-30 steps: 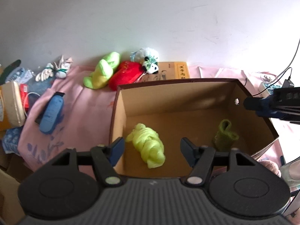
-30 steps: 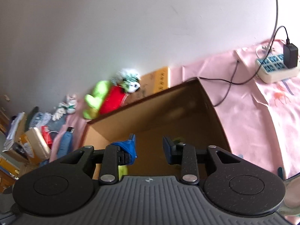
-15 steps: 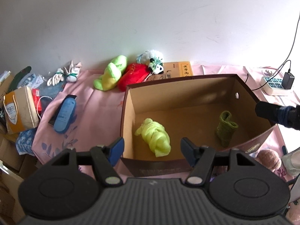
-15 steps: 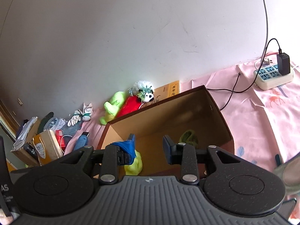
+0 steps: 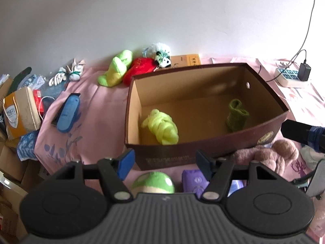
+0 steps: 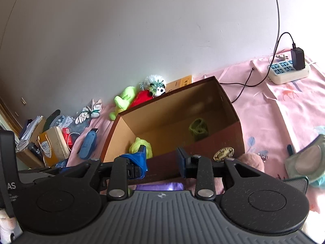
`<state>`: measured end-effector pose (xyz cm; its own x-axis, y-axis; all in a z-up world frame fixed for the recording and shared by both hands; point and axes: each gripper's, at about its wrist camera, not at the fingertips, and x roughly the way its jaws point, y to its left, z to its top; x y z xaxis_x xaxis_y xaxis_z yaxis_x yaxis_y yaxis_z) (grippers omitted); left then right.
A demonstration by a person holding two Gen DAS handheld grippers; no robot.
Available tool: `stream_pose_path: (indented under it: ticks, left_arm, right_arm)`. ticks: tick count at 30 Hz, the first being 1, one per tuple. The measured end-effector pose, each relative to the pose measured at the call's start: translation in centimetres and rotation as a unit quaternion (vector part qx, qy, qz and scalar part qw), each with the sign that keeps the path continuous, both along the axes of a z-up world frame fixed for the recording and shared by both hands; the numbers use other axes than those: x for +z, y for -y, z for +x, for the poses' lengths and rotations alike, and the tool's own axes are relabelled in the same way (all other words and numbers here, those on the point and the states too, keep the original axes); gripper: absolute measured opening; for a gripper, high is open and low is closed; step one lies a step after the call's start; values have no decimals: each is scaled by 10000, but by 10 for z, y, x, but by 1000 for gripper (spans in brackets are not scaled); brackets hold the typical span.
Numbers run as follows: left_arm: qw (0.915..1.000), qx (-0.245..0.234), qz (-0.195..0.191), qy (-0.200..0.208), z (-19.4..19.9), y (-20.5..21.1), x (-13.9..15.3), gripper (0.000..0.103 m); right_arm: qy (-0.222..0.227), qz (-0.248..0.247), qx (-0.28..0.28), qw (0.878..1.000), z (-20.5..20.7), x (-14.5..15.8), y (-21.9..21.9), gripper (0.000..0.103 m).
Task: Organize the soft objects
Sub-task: 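Withdraw both tools from the box back toward the pile, then grasp the grey-and-white sock with the right tool while the left tool grasps the yellow towel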
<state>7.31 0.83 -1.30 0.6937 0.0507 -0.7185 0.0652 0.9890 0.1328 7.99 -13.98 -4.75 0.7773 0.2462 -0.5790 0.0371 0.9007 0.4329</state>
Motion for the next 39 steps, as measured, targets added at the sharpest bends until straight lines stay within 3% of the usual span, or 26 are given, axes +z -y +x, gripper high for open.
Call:
stream_pose_path:
  ticks: [16, 25, 33, 39]
  left_arm:
    - [9988, -412, 31, -257, -32, 9, -21, 69]
    - [9891, -1411, -161, -394, -75, 20, -41, 70]
    - [9577, -2795, -477, -494, -107, 53, -51, 72]
    - [9334, -3490, -462, -699, -111, 90, -65, 73]
  right_arm:
    - [-329, -152, 151, 9992, -55, -21, 11, 16]
    - [-577, -683, 136, 9959, -100, -34, 30, 16]
    - [-866, -1070, -185, 9903, -131, -46, 58, 16]
    - [-1020, -1271, -643, 9845, -147, -50, 88, 16]
